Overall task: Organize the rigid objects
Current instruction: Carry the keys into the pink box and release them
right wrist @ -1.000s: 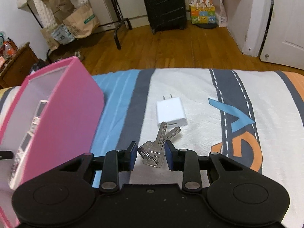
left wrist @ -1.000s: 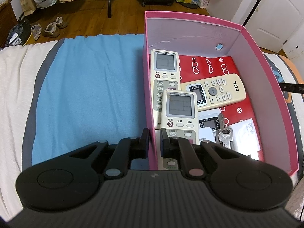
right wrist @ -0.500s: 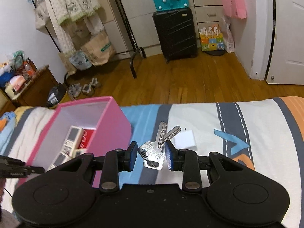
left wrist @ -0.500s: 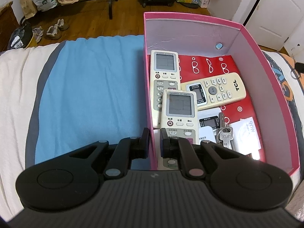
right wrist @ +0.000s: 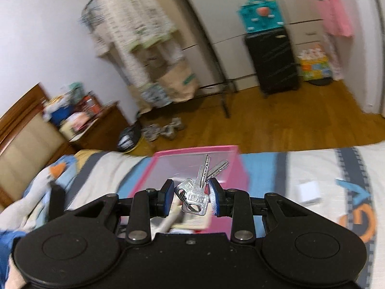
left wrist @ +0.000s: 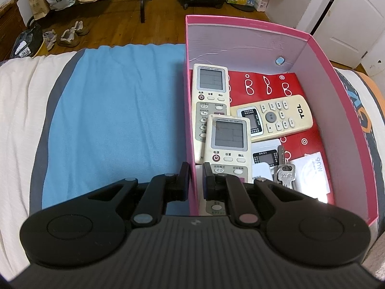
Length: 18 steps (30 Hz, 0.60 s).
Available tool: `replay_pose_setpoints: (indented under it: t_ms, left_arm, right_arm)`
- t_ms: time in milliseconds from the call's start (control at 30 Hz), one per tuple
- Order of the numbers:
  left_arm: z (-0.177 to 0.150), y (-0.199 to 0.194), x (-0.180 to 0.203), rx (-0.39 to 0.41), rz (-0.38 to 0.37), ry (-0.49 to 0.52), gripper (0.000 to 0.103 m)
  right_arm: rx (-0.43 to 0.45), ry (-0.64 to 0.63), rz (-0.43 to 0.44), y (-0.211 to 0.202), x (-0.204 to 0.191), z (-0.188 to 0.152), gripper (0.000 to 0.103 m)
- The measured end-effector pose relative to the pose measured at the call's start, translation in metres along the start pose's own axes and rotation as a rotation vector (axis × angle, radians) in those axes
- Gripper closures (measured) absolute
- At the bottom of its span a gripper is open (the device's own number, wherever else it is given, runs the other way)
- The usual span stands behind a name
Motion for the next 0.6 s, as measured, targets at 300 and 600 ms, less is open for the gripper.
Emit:
replay_pose_setpoints:
  t_ms: [300,600]
  left_arm:
    - [-0.001,-0.001,-0.001,0.000,-0.020,-0.012,0.094]
    - [0.000,-0.001,-0.002,0.001,-0.043,-0.021,0.094]
  right_arm:
    - [-0.181,-0.184,-0.003,0.061,-0.059,-0.020,0.095]
    - [-0.234,-0.198,-0.113,0.114,-0.044,-0.019,0.102]
Point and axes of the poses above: each gripper's, at about its wrist camera, not at the fingertips, and y roughly the way its jaws point, x to its right, z to its top, the point moved 9 cm from there along y, roughly the way its jaws point, and after that the axes turned 6 degrees about -x, right-handed, at the moved point
